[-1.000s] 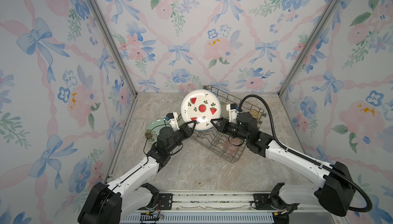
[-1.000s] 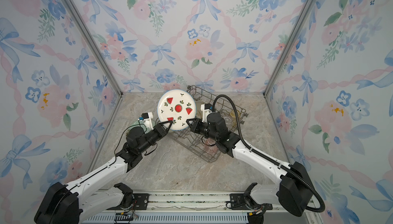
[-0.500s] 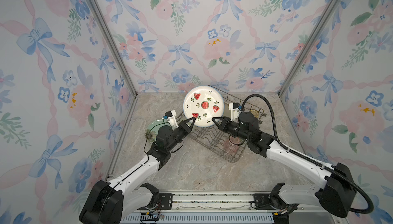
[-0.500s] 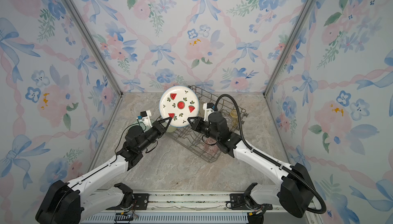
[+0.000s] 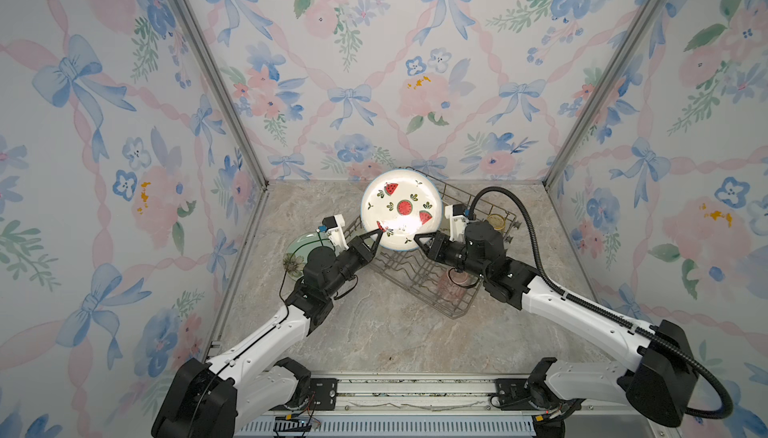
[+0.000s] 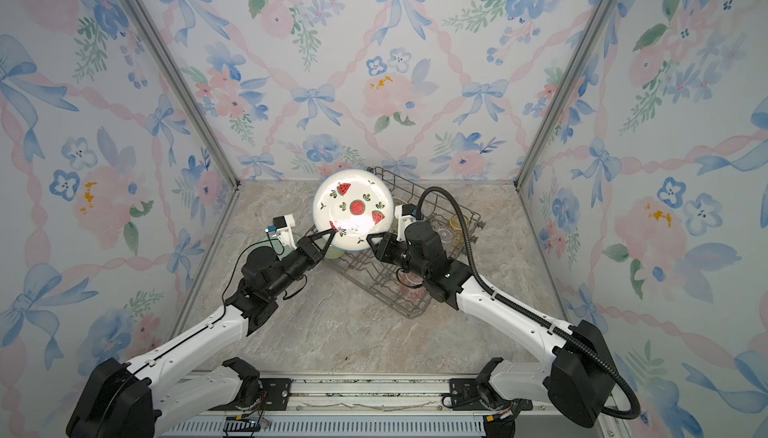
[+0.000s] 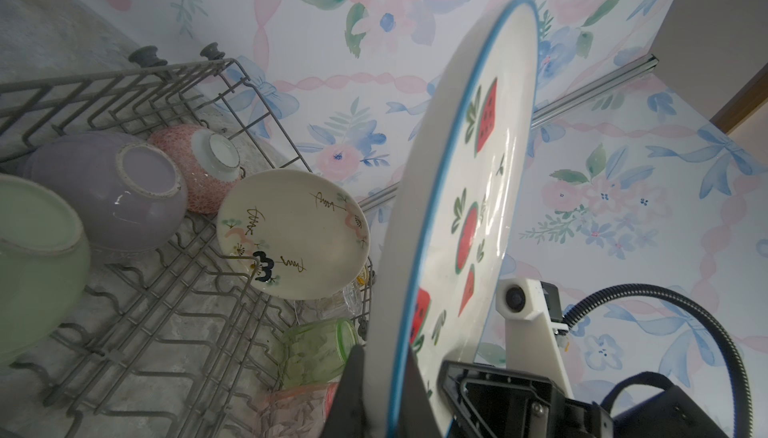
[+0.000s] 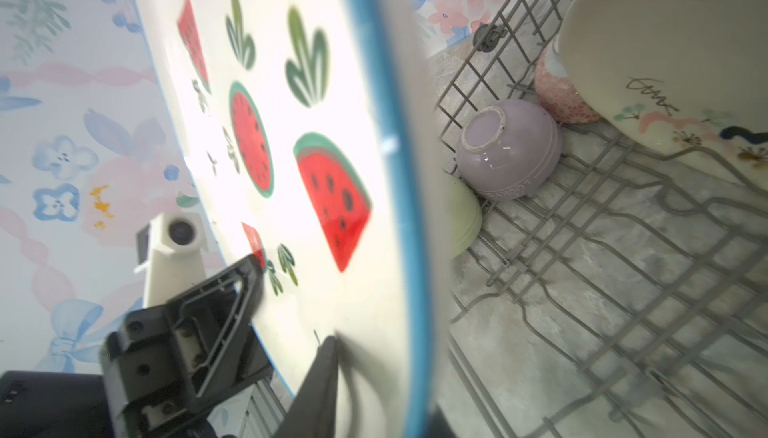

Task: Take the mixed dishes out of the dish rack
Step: 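Grasp the watermelon plate rim with the left gripper and open the right gripper, then carry the watermelon plate with the left gripper and lower it onto the mint-green plate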

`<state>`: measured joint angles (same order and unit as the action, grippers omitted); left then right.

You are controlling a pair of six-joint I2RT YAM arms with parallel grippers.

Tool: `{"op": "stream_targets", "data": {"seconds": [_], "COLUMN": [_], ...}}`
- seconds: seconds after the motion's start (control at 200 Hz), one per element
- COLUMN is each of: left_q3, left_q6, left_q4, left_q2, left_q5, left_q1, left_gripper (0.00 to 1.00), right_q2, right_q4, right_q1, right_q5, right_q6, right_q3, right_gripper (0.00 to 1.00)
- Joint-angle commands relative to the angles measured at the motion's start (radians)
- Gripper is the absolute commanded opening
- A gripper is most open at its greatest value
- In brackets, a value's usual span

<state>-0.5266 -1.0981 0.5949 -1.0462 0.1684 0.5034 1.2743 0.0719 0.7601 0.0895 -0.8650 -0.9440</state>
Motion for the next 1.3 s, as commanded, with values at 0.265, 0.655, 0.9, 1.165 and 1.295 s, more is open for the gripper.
{"op": "stream_targets", "data": {"seconds": [0.265, 0.655, 0.9, 1.165, 1.295], "left_q3": [0.002, -0.014, -0.052, -0.07, -0.064], "left_q6": [0.129, 0.16, 0.246, 0.279, 0.265], "left_q4": [-0.051, -0.095, -0.198, -0.254, -0.258], "left_q2": [0.034, 0.037, 0.081, 0.117, 0.126], "left_q5": [-0.014, -0.054, -0.146, -0.199, -0.176], "left_q1": [0.009, 0.009, 0.008, -0.031, -0.088], "left_gripper": [0.0, 0.0, 0.0, 0.0, 0.0], "right_q2": [-0.023, -0.044, -0.063, -0.101, -0.124], "right_q4": [0.056, 0.02, -0.049, -0.13, -0.152], "right_q1": [0.027, 0.028, 0.03, 0.043, 0.043], "right_q5": [-0.004, -0.031, -0.09, -0.166, -0.185], "right_q6": [0.072, 0.113, 0.157, 0.205, 0.217], "right_q3": [-0.035, -0.033, -0.034, -0.024, -0.009], "right_gripper": [0.35, 0.68, 0.87, 0.96, 0.96]}}
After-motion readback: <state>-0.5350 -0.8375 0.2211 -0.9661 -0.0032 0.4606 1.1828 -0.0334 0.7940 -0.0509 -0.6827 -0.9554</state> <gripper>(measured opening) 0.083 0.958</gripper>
